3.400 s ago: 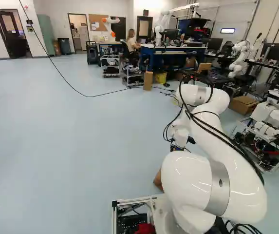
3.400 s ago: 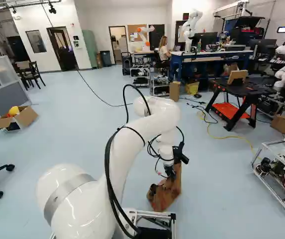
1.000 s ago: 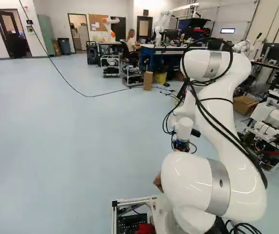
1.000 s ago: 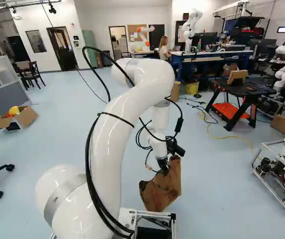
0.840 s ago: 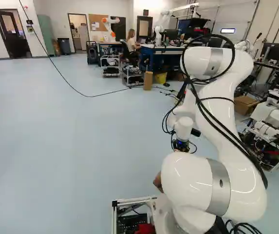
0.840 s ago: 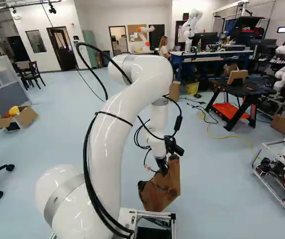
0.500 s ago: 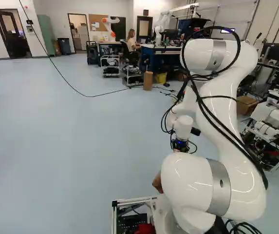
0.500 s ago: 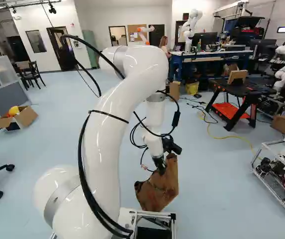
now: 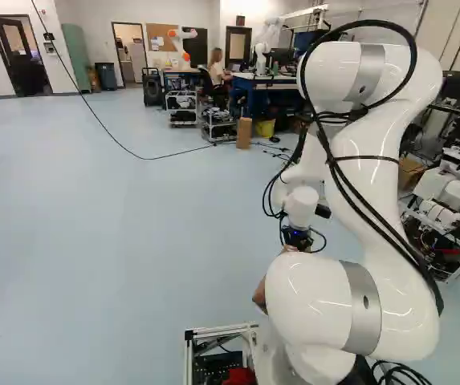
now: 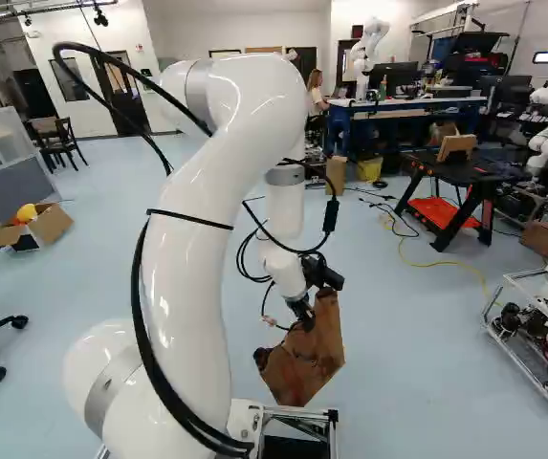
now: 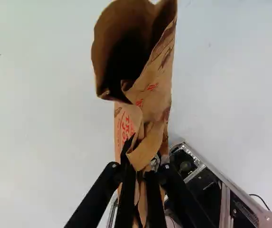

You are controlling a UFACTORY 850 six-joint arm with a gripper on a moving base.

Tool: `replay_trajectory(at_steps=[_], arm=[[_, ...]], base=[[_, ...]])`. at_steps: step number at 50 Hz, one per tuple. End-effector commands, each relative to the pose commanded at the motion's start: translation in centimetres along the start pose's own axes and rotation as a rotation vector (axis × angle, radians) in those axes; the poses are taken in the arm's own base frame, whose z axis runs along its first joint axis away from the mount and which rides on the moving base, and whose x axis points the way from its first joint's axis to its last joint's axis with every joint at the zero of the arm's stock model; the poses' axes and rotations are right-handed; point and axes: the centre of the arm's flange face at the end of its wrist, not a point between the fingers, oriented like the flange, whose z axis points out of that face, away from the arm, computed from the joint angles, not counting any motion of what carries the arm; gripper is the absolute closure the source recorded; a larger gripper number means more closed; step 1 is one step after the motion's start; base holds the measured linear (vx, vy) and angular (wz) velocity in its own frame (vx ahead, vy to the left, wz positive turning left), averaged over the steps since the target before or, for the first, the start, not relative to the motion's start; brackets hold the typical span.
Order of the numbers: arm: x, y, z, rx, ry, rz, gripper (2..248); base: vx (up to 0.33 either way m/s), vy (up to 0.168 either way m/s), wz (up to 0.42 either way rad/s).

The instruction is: Pick up the grocery bag from the ground

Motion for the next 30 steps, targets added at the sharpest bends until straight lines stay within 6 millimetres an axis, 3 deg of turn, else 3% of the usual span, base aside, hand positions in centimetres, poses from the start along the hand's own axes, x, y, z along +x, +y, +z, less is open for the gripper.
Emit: replay_trajectory(at_steps=[30], arm=[[-3.4, 0.3, -5.3, 0.026, 0.058, -0.047, 227]], base=[[0.000, 0.000, 0.000]])
